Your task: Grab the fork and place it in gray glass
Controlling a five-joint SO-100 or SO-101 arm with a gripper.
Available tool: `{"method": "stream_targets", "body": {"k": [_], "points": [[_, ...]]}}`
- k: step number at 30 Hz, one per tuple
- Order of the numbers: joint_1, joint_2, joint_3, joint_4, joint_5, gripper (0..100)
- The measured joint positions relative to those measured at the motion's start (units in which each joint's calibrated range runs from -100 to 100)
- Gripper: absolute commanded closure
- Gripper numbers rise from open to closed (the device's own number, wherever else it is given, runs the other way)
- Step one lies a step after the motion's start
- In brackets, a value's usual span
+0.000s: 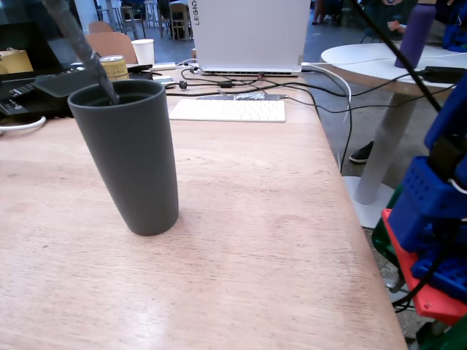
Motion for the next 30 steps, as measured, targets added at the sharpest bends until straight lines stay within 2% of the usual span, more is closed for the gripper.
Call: {"method": "stream_targets", "body": {"k": [3, 14, 16, 19, 26, 27, 30], "points": [[-0.2, 2.7, 0.0, -3.1, -0.9, 100], [-1.8, 3.5, 7.2, -3.7, -1.3, 100], [-1.9, 3.5, 11.3, -6.0, -1.3, 100], [-1.9, 3.5, 18.2, -14.9, -1.4, 100], [-1.8, 0.1, 26.1, -16.8, -1.4, 100], [-1.8, 0.1, 26.1, -16.8, -1.4, 99], [-1.8, 0.1, 26.1, -16.7, -1.1, 82]]}}
